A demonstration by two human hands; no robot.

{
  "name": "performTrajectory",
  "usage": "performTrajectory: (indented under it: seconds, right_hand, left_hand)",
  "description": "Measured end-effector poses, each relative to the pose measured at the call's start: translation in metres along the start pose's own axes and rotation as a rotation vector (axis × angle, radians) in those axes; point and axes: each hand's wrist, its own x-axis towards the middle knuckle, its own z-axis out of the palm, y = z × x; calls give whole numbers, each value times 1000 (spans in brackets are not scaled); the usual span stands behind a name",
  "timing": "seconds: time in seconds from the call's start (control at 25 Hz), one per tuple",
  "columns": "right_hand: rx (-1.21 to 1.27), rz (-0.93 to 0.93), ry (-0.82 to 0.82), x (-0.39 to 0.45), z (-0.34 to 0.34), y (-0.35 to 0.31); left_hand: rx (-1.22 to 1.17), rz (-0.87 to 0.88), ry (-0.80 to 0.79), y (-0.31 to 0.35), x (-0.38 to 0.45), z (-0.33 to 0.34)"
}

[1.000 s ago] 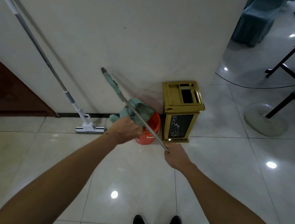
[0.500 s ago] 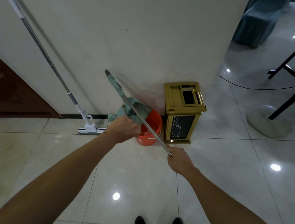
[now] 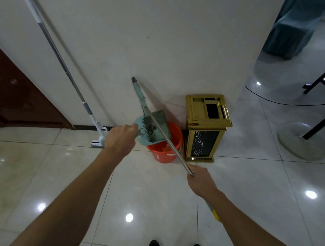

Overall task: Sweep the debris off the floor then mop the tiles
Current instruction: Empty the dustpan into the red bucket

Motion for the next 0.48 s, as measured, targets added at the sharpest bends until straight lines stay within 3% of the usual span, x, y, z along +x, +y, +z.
performTrajectory:
  seconds: [0.48]
  right_hand:
    - [155, 64, -154, 7, 10, -44]
  left_hand:
    - [-381, -695, 114, -43, -94, 54]
